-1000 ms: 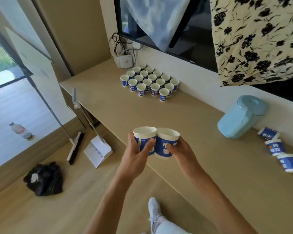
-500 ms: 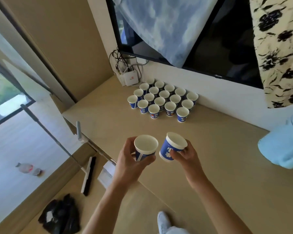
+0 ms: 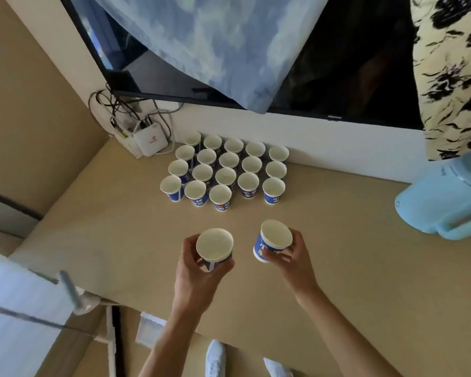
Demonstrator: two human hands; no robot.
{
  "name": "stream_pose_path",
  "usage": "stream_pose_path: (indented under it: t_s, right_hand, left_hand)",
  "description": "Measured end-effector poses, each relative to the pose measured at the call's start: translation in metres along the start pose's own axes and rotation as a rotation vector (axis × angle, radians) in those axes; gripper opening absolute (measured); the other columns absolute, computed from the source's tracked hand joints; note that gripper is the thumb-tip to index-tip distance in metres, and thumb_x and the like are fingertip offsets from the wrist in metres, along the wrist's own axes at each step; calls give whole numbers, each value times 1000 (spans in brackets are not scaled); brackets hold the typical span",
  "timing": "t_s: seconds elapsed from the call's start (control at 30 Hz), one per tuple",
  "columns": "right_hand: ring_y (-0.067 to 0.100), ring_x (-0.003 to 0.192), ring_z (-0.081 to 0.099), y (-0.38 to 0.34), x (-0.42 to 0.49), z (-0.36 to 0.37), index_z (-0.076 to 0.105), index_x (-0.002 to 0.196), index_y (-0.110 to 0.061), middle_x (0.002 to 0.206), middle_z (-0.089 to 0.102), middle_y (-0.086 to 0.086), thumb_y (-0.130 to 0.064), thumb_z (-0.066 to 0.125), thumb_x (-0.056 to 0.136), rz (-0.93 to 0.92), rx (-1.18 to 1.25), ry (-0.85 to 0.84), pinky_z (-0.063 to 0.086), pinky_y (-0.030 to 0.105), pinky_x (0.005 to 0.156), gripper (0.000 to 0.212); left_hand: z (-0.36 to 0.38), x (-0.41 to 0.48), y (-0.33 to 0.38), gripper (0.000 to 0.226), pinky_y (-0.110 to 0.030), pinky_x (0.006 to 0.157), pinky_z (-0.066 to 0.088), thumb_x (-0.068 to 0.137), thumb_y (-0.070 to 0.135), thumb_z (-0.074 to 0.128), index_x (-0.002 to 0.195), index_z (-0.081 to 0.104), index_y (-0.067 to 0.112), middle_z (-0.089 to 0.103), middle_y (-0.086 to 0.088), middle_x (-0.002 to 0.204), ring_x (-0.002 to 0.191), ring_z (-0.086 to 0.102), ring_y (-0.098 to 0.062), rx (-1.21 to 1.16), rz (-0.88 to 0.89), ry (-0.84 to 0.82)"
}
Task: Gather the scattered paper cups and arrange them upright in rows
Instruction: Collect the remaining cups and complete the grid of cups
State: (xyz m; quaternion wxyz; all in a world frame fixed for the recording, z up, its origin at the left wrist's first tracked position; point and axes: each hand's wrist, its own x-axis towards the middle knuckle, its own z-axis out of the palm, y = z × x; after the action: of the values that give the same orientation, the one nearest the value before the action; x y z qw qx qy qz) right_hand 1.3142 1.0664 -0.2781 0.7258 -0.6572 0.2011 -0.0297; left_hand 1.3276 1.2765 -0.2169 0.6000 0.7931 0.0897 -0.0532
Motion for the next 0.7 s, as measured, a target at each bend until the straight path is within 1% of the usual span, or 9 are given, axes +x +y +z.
stream_pose_path:
  t_s: [0.07, 0.17, 0.3, 0.37, 0.43, 0.5, 0.57, 0.63, 0.7]
  right_hand:
    - [15, 112, 68, 9, 9, 14, 57, 120, -29, 119, 68, -5, -24, 87, 68, 8, -12, 60, 58, 26, 81, 60]
    - [13, 107, 69, 23, 32, 35, 57, 117, -35, 117, 67, -8, -34, 87, 61, -1, -28, 127, 58, 23, 79, 63]
    - [16, 100, 70, 56, 65, 62, 56, 114, -38, 114, 68, -10, -35, 87, 63, -38, -91, 190, 59, 33, 85, 60]
    - [15, 96, 71, 73, 82, 73, 54, 114, -38, 112, 68, -12, -32, 88, 67, -76, -136, 219, 60, 35, 85, 58]
    - [11, 91, 70, 85, 97, 81, 53, 113, -38, 109, 67, -17, -28, 87, 69, -114, -174, 240, 59, 29, 82, 57]
    - [7, 87, 69, 95, 112, 86, 52, 113, -35, 106, 66, -20, -21, 87, 71, -145, -211, 249, 57, 21, 78, 56]
    - [5, 89, 68, 99, 124, 91, 53, 116, -30, 107, 66, -19, -19, 85, 71, -187, -241, 251, 54, 16, 75, 56]
    - [4, 93, 68, 103, 136, 95, 53, 118, -27, 108, 67, -18, -18, 84, 71, -220, -258, 248, 53, 14, 76, 57]
    - [4, 93, 68, 107, 147, 97, 53, 118, -29, 108, 66, -20, -17, 84, 72, -240, -253, 252, 54, 15, 77, 57]
  left_hand:
    - [-7, 19, -10, 64, -29, 78, 56, 55, 36, 90, 108, 56, 43, 69, 20, 105, 91, 70, -3, 15, 4, -25]
    - [-11, 48, -30, 63, -28, 79, 55, 60, 27, 92, 108, 55, 41, 69, 18, 105, 94, 70, -6, 30, 19, -68]
    - [-6, 78, -60, 63, -17, 69, 52, 65, 22, 94, 112, 55, 40, 70, 17, 108, 97, 70, -5, 43, 43, -133]
    - [-1, 91, -73, 64, -14, 69, 52, 63, 26, 93, 112, 55, 40, 70, 16, 109, 97, 70, -5, 37, 65, -150]
    - [3, 100, -82, 63, -14, 69, 52, 60, 31, 90, 112, 55, 41, 70, 16, 108, 95, 70, -5, 40, 82, -163]
    - [5, 106, -93, 63, -19, 71, 51, 60, 32, 89, 112, 55, 39, 70, 14, 106, 91, 70, -7, 40, 86, -179]
    - [4, 111, -100, 63, -25, 76, 51, 60, 31, 88, 113, 55, 37, 71, 12, 106, 92, 70, -9, 38, 100, -191]
    - [4, 116, -108, 65, -27, 77, 51, 60, 31, 88, 115, 54, 38, 71, 12, 106, 94, 70, -7, 48, 124, -197]
    - [4, 120, -116, 67, -25, 75, 53, 59, 32, 88, 116, 53, 40, 71, 13, 105, 94, 70, -7, 57, 154, -206]
